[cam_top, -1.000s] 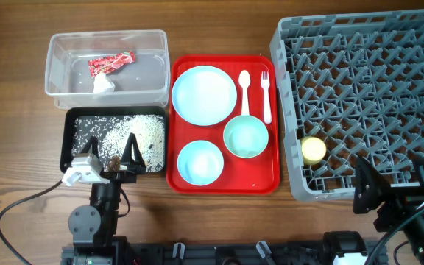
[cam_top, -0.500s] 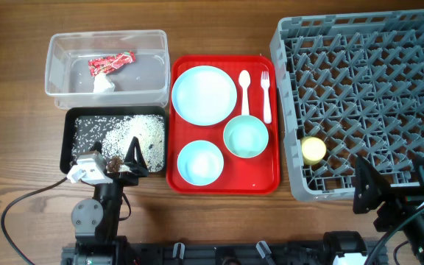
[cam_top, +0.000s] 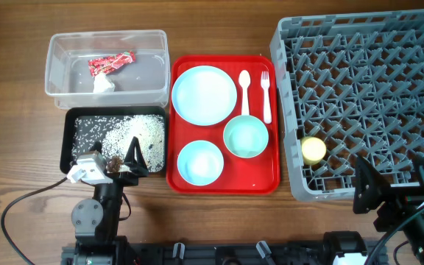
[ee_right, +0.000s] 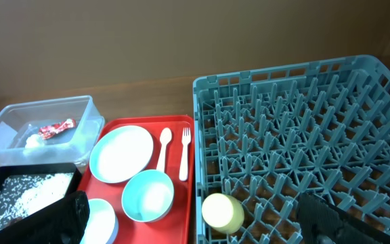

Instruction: Sort waste into correct bins and load items into the dishwasher rack

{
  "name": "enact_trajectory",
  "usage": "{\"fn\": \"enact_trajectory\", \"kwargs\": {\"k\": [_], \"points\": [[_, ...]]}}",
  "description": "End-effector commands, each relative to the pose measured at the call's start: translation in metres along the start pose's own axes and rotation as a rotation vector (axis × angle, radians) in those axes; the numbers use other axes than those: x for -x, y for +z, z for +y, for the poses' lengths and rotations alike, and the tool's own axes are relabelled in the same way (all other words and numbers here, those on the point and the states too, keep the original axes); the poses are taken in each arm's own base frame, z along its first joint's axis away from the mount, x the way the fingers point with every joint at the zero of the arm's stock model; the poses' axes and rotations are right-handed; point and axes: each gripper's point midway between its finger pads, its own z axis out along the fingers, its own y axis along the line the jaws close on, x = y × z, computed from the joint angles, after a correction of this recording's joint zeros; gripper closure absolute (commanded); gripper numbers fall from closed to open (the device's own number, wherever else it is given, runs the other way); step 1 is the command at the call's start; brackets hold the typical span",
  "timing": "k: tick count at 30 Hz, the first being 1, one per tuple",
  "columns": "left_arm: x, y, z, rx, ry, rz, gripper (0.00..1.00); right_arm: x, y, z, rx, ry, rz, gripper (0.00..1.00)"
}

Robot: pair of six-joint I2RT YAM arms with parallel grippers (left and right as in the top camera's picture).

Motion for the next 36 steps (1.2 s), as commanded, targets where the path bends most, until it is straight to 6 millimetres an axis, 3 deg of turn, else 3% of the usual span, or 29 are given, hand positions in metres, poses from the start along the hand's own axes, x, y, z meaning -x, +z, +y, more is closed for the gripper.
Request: {"fn": "enact_trajectory", "kwargs": {"k": [1, 33, 36], "points": [[-0.0026, 0.0001, 0.0015, 0.003, 0.001, 0.01, 0.0, 0.001, -0.0011, -0.002, -0.013, -0.017, -0.007, 0.0], [-0.0026, 0.0001, 0.0015, 0.003, 0.001, 0.01, 0.0, 0.0011, -0.0011, -0.0017, -0.011, -0.014, -0.007, 0.0], [-0.0026, 0.0001, 0.0015, 0.003, 0.001, 0.01, 0.0, 0.0022, -0.0011, 0.0034, 0.019, 0.051, -0.01, 0.0]]}}
